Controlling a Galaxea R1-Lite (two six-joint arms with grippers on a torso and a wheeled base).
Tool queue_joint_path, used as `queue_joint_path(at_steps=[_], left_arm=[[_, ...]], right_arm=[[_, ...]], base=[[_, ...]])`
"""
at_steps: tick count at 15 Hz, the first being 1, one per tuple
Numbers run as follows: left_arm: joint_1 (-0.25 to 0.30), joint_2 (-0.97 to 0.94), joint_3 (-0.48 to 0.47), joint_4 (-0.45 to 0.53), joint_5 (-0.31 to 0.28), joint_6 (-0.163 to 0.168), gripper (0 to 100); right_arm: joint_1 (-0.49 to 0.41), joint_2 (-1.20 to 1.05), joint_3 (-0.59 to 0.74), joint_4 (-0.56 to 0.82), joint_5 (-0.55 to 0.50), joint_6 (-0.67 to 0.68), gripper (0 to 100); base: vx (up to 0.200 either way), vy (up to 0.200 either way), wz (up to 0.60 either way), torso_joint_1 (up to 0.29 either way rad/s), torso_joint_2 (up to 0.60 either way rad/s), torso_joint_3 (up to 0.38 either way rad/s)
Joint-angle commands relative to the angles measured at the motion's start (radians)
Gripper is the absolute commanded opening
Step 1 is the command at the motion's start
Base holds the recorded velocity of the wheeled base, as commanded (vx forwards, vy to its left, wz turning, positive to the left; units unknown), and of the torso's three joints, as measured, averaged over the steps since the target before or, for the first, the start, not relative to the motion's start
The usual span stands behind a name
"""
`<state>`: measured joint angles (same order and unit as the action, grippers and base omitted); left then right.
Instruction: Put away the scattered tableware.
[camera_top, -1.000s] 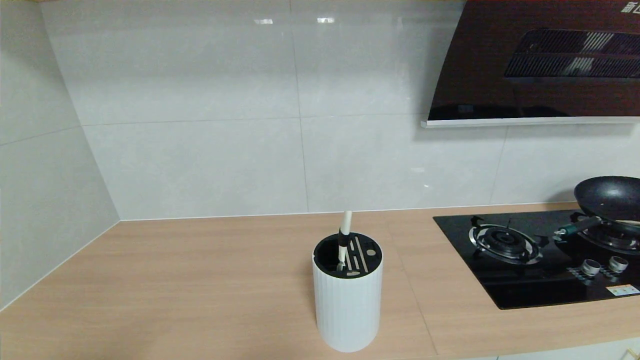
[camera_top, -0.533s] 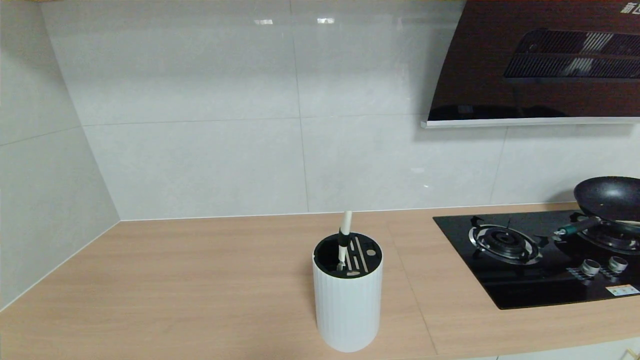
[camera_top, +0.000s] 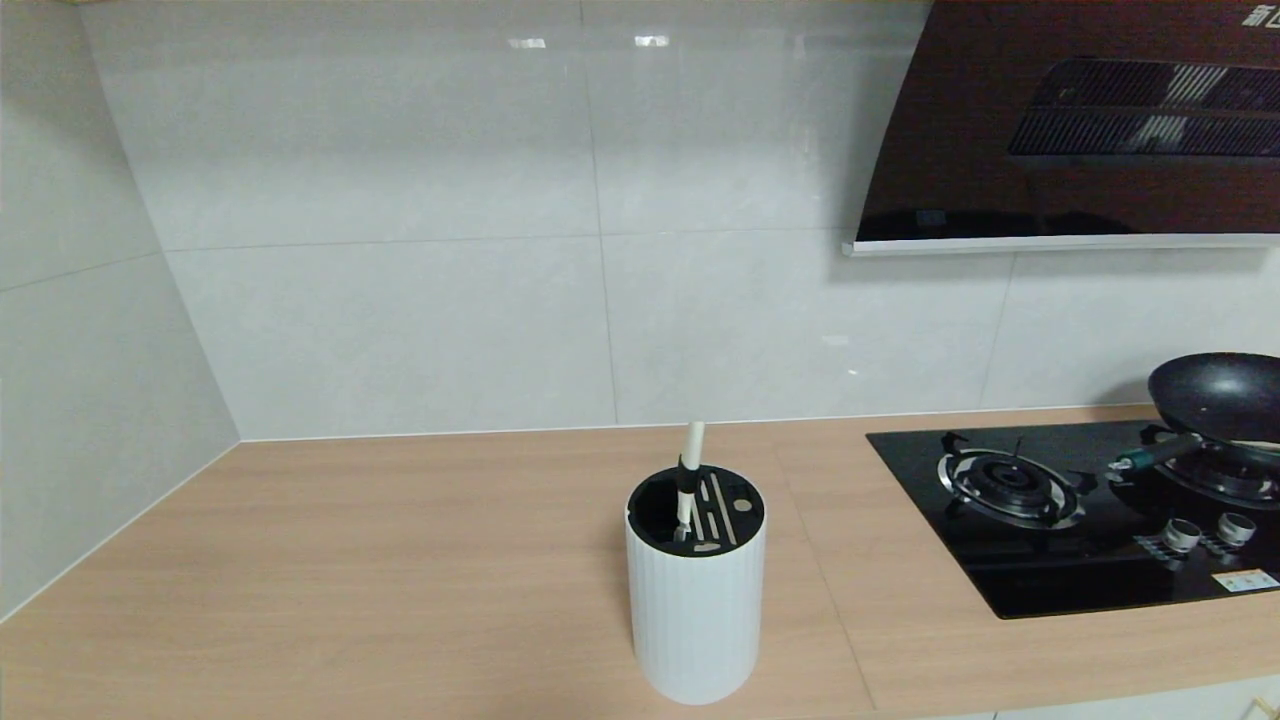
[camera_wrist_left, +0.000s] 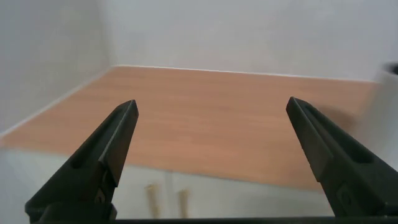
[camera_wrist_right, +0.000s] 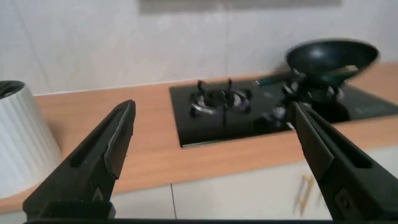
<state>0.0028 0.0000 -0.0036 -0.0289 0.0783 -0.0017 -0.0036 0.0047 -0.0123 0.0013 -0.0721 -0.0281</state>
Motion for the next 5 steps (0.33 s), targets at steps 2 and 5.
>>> queue_joint_path(at_steps=[2, 5], left_arm=[[0.000, 0.000, 0.004, 0.026, -0.063, 0.003, 100], [0.000, 0.000, 0.004, 0.026, -0.064, 0.003, 100]], right_arm=[[0.002, -0.002, 0.011, -0.001, 0.011, 0.008, 100], [0.002, -0.002, 0.011, -0.003, 0.011, 0.014, 100]], base=[[0.000, 0.000, 0.00, 0.000, 0.00, 0.000], [0.000, 0.000, 0.00, 0.000, 0.00, 0.000]])
